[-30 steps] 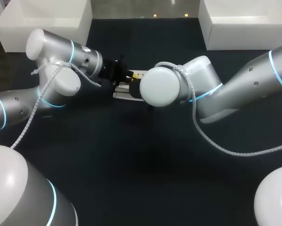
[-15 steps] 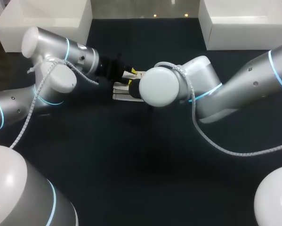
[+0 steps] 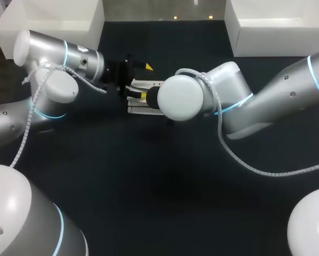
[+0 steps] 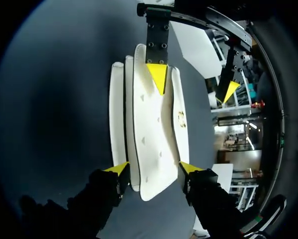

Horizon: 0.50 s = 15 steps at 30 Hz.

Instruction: Pick up the bag, open it, inspect its contents, close it, and place it on the opposite side

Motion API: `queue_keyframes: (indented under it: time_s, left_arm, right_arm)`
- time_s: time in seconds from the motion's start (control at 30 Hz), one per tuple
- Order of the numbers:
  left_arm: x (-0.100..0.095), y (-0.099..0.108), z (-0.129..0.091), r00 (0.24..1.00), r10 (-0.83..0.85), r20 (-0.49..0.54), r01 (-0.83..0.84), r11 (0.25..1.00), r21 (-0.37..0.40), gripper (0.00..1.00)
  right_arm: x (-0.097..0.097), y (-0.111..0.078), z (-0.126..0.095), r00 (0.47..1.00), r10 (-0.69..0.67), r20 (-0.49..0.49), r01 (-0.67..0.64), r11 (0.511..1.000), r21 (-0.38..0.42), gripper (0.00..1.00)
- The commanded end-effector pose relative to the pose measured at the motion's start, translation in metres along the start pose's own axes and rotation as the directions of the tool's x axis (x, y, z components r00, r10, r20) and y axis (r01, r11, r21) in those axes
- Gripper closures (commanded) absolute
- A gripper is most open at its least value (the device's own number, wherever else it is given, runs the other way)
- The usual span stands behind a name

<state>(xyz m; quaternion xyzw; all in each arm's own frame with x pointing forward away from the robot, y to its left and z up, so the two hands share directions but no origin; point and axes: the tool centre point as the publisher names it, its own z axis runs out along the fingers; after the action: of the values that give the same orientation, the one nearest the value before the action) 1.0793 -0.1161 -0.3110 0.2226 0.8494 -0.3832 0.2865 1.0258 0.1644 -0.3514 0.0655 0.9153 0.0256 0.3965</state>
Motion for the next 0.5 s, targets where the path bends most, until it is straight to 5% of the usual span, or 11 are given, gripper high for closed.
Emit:
queue_keyframes:
  time_s: [0.03,0.5]
  left_arm:
    - [0.0,-0.002,-0.012,1.0,-0.017,-0.008,0.017,1.0,0.01,0.0]
    - [-0.006,0.006,-0.05,0.974,-0.211,-0.086,0.2,0.972,-0.12,0.0]
  right_arm:
    - [-0.006,-0.007,-0.012,1.0,0.004,0.001,-0.004,1.0,-0.006,0.0]
    - [-0.048,-0.022,-0.035,0.989,0.028,-0.147,-0.03,0.999,-0.014,0.0]
